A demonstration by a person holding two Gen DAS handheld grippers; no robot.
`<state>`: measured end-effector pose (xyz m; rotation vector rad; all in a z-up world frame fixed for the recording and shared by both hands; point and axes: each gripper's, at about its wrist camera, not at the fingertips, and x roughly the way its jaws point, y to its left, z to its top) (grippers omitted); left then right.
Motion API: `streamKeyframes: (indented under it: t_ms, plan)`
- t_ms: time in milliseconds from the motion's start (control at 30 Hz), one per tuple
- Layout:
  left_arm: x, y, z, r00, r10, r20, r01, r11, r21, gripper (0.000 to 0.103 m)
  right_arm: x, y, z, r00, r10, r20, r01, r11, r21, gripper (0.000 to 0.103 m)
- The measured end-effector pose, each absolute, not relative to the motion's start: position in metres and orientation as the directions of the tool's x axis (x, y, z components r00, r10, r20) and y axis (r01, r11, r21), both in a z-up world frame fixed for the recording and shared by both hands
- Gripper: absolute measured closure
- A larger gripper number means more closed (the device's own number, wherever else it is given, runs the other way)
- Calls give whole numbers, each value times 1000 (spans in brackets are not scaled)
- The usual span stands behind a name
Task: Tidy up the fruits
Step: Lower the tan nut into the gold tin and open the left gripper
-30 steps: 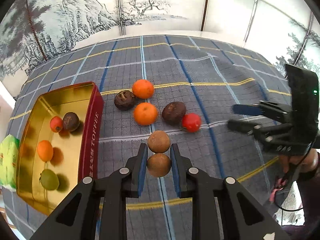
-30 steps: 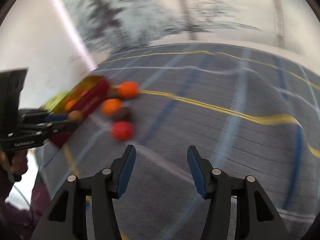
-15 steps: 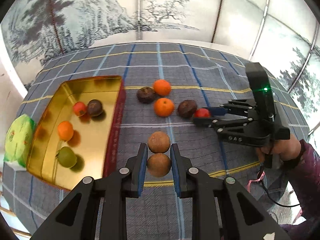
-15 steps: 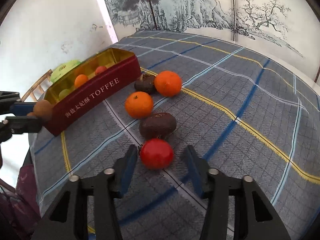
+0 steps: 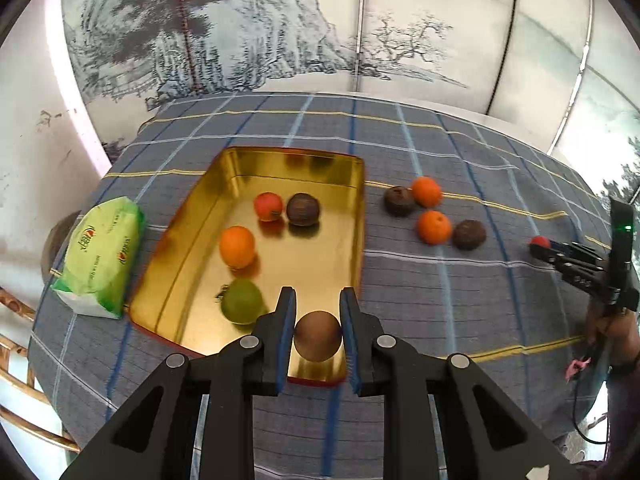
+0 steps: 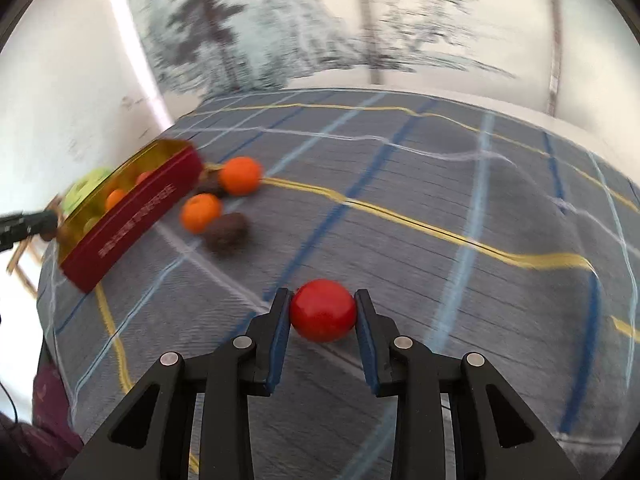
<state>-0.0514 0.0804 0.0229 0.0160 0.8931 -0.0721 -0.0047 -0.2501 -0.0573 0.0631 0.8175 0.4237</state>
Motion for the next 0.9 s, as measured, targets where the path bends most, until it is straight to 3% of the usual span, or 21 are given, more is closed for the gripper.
streamKeyframes:
  t_ms: [900]
  plan:
    - [-33, 98, 9, 656, 45, -753, 0, 998, 59, 82, 4, -259, -63, 604, 342, -720, -265, 938, 223, 70]
